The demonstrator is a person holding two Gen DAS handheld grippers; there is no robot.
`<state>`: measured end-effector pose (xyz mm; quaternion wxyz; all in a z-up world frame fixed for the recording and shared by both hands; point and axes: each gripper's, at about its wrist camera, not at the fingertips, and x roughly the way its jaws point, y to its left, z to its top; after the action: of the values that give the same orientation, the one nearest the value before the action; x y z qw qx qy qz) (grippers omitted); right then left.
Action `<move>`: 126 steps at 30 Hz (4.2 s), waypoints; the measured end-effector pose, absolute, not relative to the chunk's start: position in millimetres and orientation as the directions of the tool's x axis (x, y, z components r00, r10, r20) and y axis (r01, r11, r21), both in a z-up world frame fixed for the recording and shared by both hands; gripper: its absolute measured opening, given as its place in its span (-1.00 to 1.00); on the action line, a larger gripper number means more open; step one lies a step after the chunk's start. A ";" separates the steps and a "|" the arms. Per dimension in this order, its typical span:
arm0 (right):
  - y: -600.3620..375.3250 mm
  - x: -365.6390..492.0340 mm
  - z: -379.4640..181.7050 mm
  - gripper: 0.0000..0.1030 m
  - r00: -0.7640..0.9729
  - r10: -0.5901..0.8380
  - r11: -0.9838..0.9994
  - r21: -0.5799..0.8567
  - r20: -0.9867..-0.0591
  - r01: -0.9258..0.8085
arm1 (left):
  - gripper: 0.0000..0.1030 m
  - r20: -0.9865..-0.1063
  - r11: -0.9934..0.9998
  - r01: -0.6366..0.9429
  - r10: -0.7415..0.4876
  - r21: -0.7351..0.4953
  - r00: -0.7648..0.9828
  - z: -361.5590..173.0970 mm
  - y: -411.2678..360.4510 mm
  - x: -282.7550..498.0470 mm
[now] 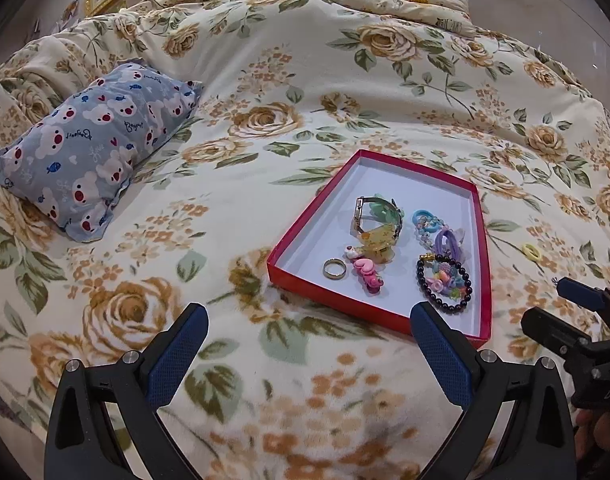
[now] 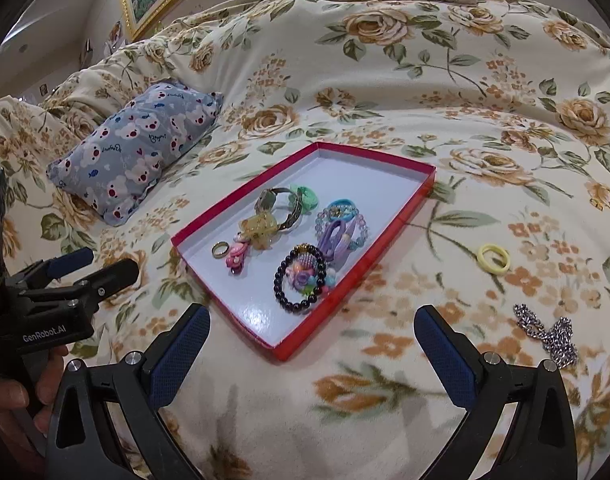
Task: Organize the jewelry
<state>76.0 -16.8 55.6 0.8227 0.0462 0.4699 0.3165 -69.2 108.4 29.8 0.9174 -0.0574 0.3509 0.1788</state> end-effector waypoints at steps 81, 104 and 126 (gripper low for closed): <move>-13.9 68.0 64.8 1.00 0.370 0.591 0.779 0.388 -0.716 -0.493 | 0.99 -0.638 0.934 -0.354 0.297 0.040 0.711 30.5 103.1 -82.2; -9.5 66.2 68.7 1.00 0.370 0.592 0.778 0.388 -0.716 -0.494 | 0.98 -0.643 0.935 -0.351 0.296 0.045 0.706 30.6 102.5 -79.5; -8.9 69.4 70.2 1.00 0.372 0.597 0.777 0.396 -0.711 -0.490 | 0.98 -0.649 0.934 -0.354 0.302 0.053 0.698 28.4 104.8 -74.5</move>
<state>69.4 -8.9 70.2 0.8261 0.0591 0.4537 0.3290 -74.5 104.8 28.4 0.9207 -0.0380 0.3451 0.1782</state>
